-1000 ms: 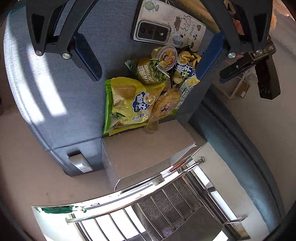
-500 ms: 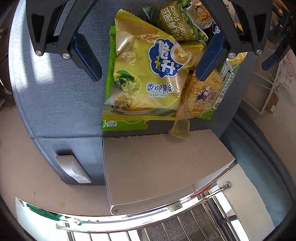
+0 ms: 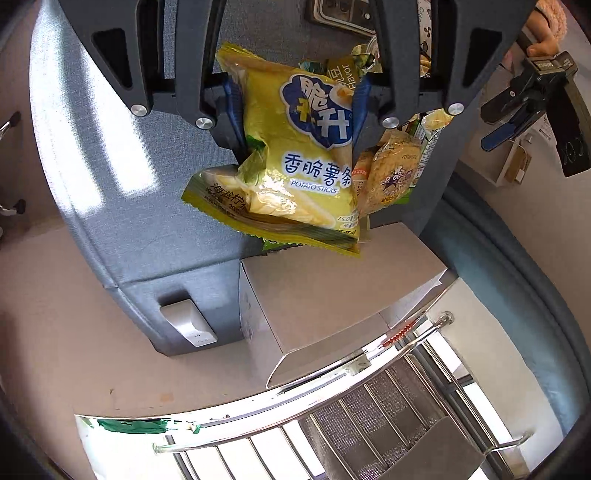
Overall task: Organize snacks
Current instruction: 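Put chip bag in box with right tool while left tool drops Lay's cracker in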
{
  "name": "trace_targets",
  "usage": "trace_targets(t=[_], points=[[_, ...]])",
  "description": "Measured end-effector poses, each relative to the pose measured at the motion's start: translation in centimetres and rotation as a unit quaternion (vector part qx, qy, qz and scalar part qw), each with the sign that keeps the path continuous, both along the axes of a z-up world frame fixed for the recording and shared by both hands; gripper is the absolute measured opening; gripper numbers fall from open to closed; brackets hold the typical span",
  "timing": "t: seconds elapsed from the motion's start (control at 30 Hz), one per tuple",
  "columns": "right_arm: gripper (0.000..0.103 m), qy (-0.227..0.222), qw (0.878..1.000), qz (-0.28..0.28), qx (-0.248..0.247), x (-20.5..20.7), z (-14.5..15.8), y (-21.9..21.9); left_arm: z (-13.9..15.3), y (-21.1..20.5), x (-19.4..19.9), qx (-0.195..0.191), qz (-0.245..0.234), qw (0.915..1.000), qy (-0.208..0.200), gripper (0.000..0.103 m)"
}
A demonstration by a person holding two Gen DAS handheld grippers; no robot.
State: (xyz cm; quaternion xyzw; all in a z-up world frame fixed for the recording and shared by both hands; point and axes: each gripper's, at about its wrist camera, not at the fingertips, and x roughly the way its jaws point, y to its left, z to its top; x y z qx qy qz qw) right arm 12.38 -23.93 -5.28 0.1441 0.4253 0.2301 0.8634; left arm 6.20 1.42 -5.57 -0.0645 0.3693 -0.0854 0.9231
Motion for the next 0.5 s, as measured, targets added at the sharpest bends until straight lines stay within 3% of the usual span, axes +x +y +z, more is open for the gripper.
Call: trace_targets(t=[0.13, 0.27, 0.4, 0.5], points=[[0.051, -0.01, 1.0, -0.004, 0.014, -2.2, 0.7, -1.1, -0.1, -2.1, 3.8, 0.032, -0.032, 0.9986, 0.025, 0.103], [0.051, -0.018, 1.0, -0.005, 0.015, -3.1, 1.2, -1.6, -1.1, -3.6, 8.0, 0.041, -0.026, 0.9953, 0.084, 0.103], [0.051, -0.018, 1.0, -0.008, 0.017, -3.1, 1.1, -1.8, -2.2, -5.1, 9.9, 0.071, -0.037, 0.9923, 0.095, 0.103], [0.051, -0.009, 1.0, -0.016, 0.023, -3.1, 0.7, -2.4, -3.7, -5.4, 10.9, 0.086, -0.027, 0.9881, 0.125, 0.102]])
